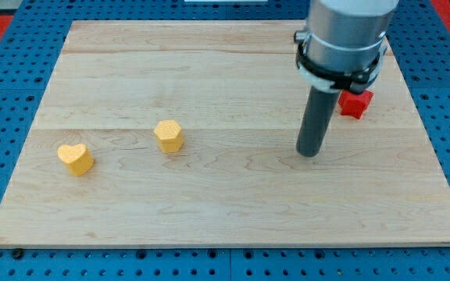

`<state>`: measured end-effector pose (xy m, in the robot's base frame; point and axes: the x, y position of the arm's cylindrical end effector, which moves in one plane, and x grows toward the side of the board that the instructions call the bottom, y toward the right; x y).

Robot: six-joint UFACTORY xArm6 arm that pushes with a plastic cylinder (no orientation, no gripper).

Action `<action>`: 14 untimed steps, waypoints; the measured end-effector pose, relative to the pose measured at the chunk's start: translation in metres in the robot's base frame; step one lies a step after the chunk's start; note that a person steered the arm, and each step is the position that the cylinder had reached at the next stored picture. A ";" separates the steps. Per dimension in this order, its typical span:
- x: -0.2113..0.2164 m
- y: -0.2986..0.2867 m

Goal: Push yellow hexagon diagonally left below to red star

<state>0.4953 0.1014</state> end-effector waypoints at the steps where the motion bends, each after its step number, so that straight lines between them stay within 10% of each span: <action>1: -0.005 -0.083; 4: -0.013 -0.224; 9: -0.078 -0.100; 14: -0.042 0.020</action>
<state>0.4531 0.1212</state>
